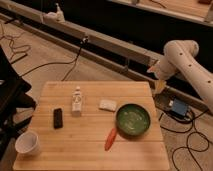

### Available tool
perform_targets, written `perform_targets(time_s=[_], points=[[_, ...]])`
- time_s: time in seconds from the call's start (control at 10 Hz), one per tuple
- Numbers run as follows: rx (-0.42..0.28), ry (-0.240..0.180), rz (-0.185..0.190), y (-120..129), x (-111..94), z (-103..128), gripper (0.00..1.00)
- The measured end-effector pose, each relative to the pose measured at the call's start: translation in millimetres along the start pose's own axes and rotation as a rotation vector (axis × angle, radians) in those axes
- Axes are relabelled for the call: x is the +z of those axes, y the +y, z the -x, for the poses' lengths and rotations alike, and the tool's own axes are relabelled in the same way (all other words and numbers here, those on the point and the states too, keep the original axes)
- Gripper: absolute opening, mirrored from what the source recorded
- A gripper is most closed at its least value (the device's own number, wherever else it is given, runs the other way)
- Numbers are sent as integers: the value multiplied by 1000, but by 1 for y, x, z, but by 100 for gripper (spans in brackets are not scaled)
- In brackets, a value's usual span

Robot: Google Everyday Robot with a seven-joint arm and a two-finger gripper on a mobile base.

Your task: Place the pepper in the ceramic cup

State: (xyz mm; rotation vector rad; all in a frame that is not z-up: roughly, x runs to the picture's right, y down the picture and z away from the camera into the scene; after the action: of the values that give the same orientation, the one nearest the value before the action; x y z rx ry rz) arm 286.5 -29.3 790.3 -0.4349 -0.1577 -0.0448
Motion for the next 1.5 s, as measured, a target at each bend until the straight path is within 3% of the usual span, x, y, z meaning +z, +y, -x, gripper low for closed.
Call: perform_targets(time_s=[1.0,1.5], points=[[0,0,0,0,0,0,80],[-71,56,-22,-4,-12,7,80]])
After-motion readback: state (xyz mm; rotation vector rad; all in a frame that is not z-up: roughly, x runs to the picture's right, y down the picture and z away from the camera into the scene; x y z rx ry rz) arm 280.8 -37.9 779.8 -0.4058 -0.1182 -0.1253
